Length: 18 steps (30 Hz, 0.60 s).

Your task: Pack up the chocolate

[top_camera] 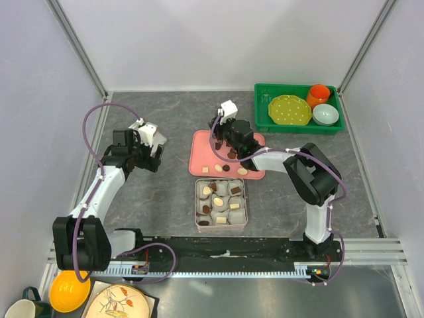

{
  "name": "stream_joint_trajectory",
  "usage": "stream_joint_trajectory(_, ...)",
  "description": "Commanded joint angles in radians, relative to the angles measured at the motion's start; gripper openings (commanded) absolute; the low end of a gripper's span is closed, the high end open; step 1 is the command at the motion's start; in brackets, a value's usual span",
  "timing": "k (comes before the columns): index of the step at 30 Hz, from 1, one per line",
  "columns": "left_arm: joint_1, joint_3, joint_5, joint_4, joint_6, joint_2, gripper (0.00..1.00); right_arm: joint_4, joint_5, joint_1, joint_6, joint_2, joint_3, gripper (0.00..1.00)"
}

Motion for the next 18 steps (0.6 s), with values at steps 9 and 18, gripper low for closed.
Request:
stream_joint_trajectory(9,-0.001,-0.005,-0.007,0.021,0.036,-0.031,0.99,-0.004,0.036,-0.002,-0.015,-0.063,-0.015,0.24)
stream_joint_trajectory(18,-0.001,-0.005,-0.010,0.022,0.038,-0.031,0.99,-0.055,0.048,0.009,-0.014,-0.243,-0.067,0.16)
